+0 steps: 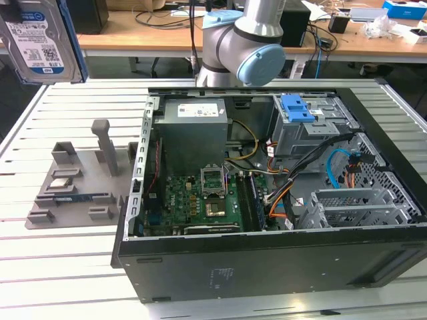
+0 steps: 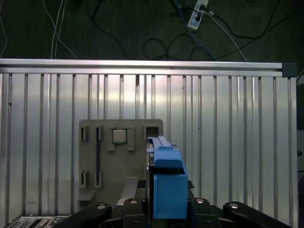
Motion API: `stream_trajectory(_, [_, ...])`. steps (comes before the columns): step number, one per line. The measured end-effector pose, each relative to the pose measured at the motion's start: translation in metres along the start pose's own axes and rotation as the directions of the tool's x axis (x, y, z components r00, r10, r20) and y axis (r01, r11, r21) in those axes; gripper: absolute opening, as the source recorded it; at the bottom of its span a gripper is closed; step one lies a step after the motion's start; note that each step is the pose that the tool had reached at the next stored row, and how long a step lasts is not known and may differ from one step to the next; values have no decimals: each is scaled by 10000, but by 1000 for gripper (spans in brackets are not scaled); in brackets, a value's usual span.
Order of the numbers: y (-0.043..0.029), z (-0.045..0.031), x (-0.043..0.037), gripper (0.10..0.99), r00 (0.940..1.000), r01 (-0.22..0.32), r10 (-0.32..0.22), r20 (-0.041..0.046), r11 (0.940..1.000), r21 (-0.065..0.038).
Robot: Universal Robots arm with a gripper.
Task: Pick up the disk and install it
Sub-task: 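Pick up the disk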
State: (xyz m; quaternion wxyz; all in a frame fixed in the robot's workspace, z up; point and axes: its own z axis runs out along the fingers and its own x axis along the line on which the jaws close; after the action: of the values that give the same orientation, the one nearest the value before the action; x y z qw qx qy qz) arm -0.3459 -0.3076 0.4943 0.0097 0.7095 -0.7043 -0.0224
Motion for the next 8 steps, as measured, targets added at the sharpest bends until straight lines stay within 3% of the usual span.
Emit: stream_trajectory(8, [3, -236, -4, 369, 10000, 0, 0, -1, 10000, -5])
